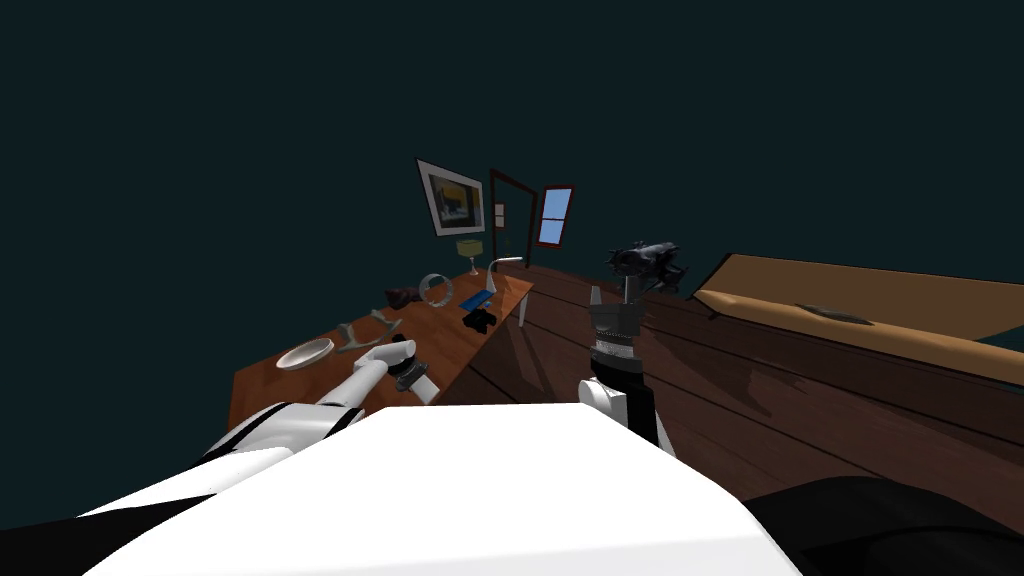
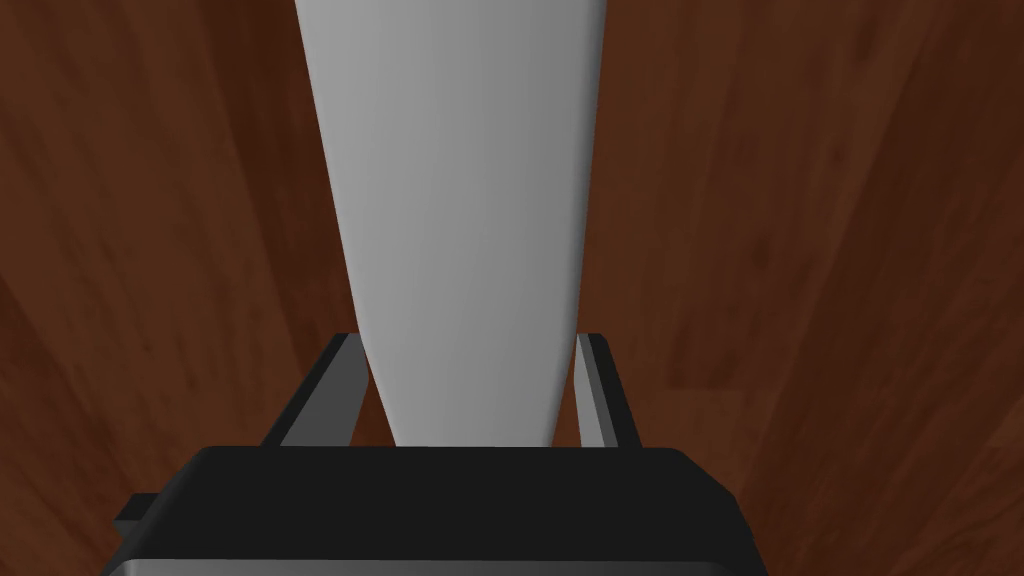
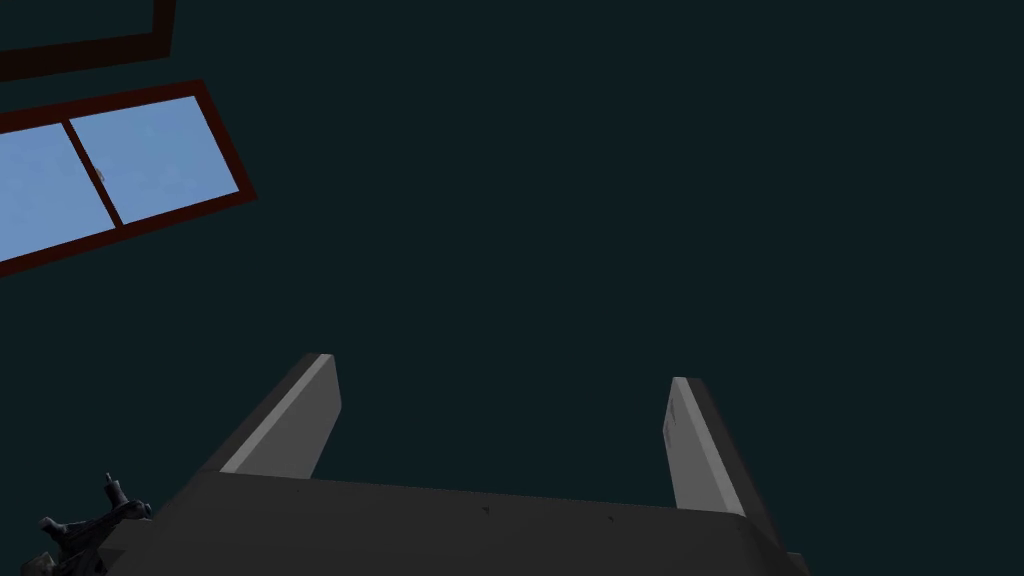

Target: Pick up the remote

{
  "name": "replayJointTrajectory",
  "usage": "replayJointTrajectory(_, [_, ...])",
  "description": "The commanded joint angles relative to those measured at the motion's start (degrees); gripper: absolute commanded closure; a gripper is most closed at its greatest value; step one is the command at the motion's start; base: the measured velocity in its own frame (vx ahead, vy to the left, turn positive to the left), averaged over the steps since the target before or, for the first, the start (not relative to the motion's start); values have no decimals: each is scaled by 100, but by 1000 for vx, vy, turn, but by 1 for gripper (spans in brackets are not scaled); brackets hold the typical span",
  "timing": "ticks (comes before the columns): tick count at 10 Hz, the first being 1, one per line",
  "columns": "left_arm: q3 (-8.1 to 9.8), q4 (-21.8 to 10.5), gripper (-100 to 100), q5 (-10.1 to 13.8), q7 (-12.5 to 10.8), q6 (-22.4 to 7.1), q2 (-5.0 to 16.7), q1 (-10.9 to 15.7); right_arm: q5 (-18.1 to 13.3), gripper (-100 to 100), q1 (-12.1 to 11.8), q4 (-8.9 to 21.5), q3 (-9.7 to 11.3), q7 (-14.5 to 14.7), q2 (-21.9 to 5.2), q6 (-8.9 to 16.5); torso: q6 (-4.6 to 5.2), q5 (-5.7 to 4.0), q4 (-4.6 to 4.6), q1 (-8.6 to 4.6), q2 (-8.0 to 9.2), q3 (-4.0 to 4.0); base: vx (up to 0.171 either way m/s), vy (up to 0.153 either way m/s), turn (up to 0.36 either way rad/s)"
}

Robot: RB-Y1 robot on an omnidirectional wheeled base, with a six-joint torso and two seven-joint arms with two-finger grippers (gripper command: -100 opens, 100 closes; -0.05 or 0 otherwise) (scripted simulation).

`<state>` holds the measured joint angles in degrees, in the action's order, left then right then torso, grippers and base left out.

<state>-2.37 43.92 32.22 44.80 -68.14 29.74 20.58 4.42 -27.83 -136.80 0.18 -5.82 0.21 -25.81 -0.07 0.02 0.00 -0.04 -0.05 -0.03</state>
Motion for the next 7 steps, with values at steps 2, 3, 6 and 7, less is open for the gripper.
replayJointTrajectory(2, [0,0,100,0,0,0,0,0,0,0,0,0,0,0,0,0,0,0,0,-1,0,0,0,0,0])
replayJointTrajectory(3, [0,0,0,0,0,0,0,0,0,0,0,0,0,0,0,0,0,0,0,-1,0,0,0,0,0])
replayJointTrajectory(6, [32,208,100,84,37,-246,164,26,0,0,0,0,1,0,1,0,-3,-9,4,-31,8,6,-13,-54,47])
replayJointTrajectory(7, [37,208,0,90,45,-271,175,37,0,0,0,0,0,0,0,0,0,-5,1,-21,6,4,-2,-7,-1])
